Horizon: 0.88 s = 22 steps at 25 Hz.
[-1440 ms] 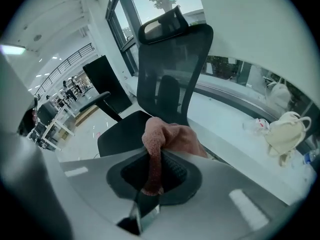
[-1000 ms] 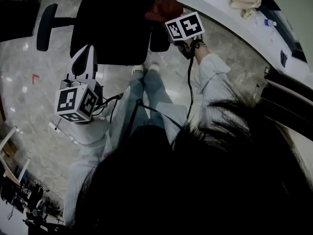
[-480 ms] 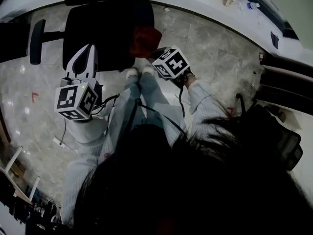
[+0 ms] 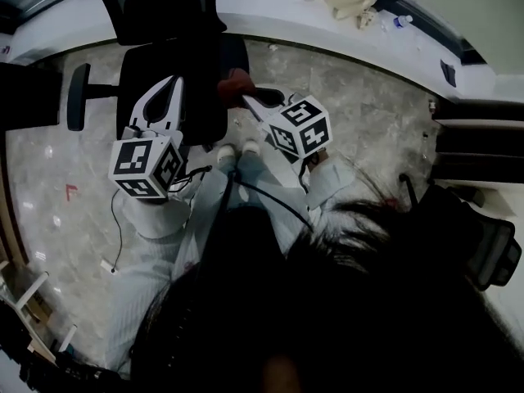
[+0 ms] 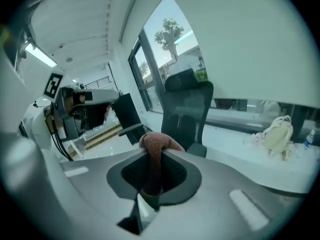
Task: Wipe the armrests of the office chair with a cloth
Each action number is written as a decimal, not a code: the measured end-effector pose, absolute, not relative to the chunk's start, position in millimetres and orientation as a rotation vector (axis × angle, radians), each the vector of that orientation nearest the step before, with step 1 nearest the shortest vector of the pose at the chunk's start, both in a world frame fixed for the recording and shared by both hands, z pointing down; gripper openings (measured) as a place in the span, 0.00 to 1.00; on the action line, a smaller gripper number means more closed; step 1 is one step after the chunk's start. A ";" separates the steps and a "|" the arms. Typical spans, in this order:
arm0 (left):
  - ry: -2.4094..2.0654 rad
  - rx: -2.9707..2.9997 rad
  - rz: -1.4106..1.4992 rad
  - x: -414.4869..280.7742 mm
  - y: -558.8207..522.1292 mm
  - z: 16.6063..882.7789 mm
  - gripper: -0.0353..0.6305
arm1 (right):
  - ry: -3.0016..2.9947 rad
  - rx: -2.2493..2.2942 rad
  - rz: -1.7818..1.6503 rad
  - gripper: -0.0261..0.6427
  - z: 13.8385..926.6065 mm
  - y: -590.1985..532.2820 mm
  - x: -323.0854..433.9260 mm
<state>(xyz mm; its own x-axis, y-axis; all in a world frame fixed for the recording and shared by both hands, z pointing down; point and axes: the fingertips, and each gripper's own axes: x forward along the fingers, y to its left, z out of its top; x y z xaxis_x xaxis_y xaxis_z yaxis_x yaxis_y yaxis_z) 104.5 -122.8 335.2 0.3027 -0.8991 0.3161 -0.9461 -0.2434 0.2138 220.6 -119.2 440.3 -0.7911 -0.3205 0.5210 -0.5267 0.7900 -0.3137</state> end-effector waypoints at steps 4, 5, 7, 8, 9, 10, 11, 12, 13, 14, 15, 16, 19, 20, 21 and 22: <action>-1.640 2.310 0.127 129.9 -119.4 294.1 0.06 | -2.687 0.800 0.507 0.08 347.7 -129.7 232.3; -1.637 2.327 0.124 136.0 -118.2 286.0 0.06 | -2.724 0.840 0.481 0.08 326.9 -130.7 236.0; -1.636 2.357 0.122 146.4 -116.9 271.7 0.06 | -2.787 0.914 0.437 0.08 291.2 -129.9 244.9; -1.635 2.372 0.119 150.8 -116.2 265.5 0.06 | -2.810 0.947 0.415 0.08 277.0 -128.3 249.8; -1.634 2.387 0.108 154.3 -115.2 259.5 0.06 | -2.825 0.979 0.390 0.08 265.6 -125.9 254.6; -1.631 2.400 0.086 157.1 -113.9 253.1 0.06 | -2.832 1.007 0.363 0.08 257.1 -123.0 259.1; -1.627 2.410 0.057 159.2 -112.4 246.7 0.06 | -2.834 1.031 0.338 0.08 250.8 -120.2 263.1; -1.626 2.417 0.031 160.4 -110.9 241.1 0.06 | -2.834 1.054 0.318 0.08 246.1 -118.1 266.9; -1.629 2.421 0.016 160.8 -110.0 237.0 0.06 | -2.835 1.076 0.305 0.08 242.1 -117.0 270.3; -1.635 2.425 0.014 160.3 -109.8 234.3 0.06 | -2.838 1.095 0.295 0.08 238.5 -117.1 273.0; -1.642 2.427 0.020 159.5 -109.7 233.0 0.06 | -2.843 1.110 0.288 0.08 235.3 -117.5 274.7; -1.649 2.427 0.029 158.3 -109.2 232.7 0.06 | -2.847 1.119 0.284 0.08 233.0 -117.6 275.4; -1.661 2.424 0.045 154.8 -106.9 233.1 0.06 | -2.857 1.119 0.289 0.08 231.8 -116.0 273.1; -1.664 2.425 0.049 153.8 -107.0 233.1 0.06 | -2.860 1.114 0.298 0.08 232.5 -116.1 271.7; -1.666 2.426 0.053 152.9 -107.3 233.2 0.06 | -2.863 1.109 0.307 0.08 233.4 -116.4 270.2; -1.666 2.426 0.053 152.3 -107.5 233.2 0.06 | -2.865 1.103 0.315 0.08 234.3 -116.6 269.0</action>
<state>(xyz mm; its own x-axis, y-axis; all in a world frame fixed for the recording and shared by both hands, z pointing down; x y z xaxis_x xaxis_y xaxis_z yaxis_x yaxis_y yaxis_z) 152.3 -107.5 233.2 0.3651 -0.9202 0.1409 -0.9274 -0.3462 0.1418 269.0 -116.6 234.3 -0.7431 -0.6575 0.1244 -0.6689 0.7238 -0.1696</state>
